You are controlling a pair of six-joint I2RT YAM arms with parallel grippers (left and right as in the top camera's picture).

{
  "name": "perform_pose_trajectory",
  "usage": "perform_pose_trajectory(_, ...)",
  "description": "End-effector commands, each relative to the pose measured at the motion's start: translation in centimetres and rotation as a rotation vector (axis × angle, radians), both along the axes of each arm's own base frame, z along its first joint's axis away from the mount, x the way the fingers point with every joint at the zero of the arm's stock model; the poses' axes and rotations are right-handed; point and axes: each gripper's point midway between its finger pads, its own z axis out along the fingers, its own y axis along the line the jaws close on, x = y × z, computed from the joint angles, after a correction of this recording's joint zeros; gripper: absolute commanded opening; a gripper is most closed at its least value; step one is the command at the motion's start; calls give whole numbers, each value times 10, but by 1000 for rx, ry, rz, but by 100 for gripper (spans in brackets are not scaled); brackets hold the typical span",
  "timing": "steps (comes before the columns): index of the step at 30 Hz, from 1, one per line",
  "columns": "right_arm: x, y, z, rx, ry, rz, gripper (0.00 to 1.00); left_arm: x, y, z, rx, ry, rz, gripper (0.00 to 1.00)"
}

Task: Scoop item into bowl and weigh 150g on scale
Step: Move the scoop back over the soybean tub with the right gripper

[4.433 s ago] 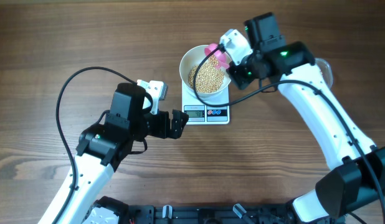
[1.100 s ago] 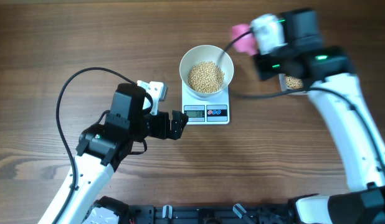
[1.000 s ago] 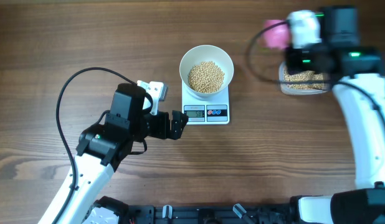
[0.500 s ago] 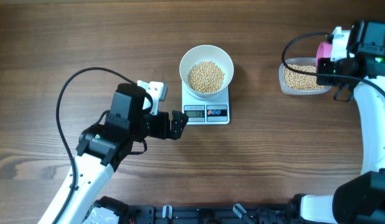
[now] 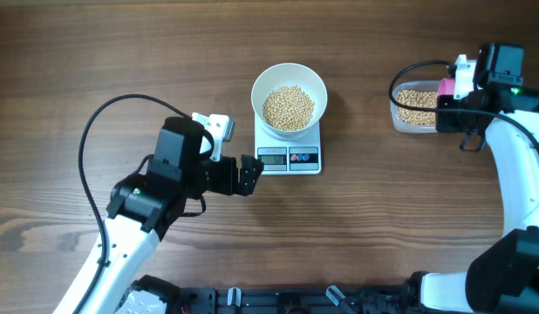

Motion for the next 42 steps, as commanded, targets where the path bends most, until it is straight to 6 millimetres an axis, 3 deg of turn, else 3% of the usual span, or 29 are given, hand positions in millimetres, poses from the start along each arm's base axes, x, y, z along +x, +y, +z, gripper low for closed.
perform_pose_trajectory(1,-4,4,-14,15,23,-1,4,-1,-2,-1,4,-7,-19,100)
perform_pose_trajectory(10,-18,8,-44,26,65,-1,4,-1,-2,-1,4,-7,-19,100)
perform_pose_trajectory(18,-13,40,-45,143,48,73,4,-1,-2,-1,4,-7,-19,100)
perform_pose_trajectory(38,-13,57,-44,248,39,135,4,-1,-1,-1,5,-6,-19,100)
perform_pose_trajectory(42,-14,62,-58,352,73,126,4,-1,-2,-1,4,-7,-19,100)
